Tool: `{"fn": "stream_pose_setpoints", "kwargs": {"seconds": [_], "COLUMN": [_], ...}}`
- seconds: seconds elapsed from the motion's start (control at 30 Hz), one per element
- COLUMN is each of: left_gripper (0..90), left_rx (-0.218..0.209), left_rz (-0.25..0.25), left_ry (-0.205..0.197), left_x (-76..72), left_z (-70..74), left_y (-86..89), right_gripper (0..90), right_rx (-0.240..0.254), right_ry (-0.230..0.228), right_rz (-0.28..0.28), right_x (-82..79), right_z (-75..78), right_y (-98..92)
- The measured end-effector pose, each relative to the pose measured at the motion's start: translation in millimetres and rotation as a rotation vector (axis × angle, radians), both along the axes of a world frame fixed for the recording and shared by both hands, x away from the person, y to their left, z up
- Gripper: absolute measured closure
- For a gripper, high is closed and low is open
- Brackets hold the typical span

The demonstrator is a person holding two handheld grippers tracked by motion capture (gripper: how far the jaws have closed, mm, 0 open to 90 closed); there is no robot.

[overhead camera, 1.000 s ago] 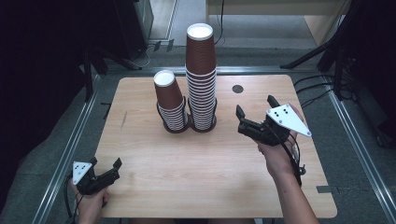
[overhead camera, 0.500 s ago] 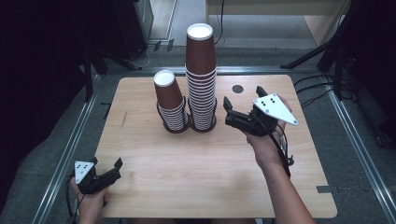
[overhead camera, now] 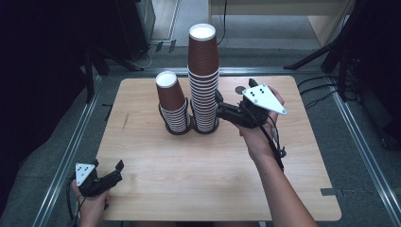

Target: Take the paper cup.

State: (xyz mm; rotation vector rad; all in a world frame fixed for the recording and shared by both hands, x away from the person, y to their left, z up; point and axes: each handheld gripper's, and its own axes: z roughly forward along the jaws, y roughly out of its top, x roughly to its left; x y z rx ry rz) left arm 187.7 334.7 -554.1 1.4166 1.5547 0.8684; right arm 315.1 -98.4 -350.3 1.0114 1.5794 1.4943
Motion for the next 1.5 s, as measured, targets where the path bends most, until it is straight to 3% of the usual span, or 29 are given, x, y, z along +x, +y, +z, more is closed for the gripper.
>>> {"fn": "stream_pose_setpoints", "kwargs": {"seconds": [0.23,0.37,0.5,0.9,1.0,1.37,1.5], "left_gripper": [3.6,3.5,3.5,3.6,3.6,3.6,3.6], "left_rx": [0.004,0.009,0.016,0.025,0.031,0.029,0.037], "left_rz": [0.005,0.008,0.002,-0.001,-0.003,-0.008,-0.006], "left_ry": [-0.004,-0.05,-0.065,-0.087,-0.093,-0.103,-0.111], "left_x": [0.1,-2.9,-3.9,-4.1,-4.2,-4.7,-4.9], "left_z": [0.1,0.9,1.1,0.9,0.9,1.1,1.4], "left_y": [-0.3,-1.0,-1.6,-2.5,-2.8,-1.9,-2.2], "right_gripper": [1.1,1.0,1.0,0.7,0.7,3.6,8.2], "right_rx": [-0.016,-0.019,-0.002,-0.041,-0.077,-0.019,-0.042], "right_ry": [-0.012,-0.014,-0.005,-0.003,-0.016,0.055,0.04], "right_rz": [0.017,0.022,0.022,0.005,-0.002,-0.077,-0.109], "right_x": [6.5,12.3,20.8,47.9,49.9,70.8,73.4], "right_z": [5.2,7.2,10.3,23.5,25.7,31.8,32.1], "right_y": [17.8,28.6,38.6,70.5,77.7,89.2,92.9]}}
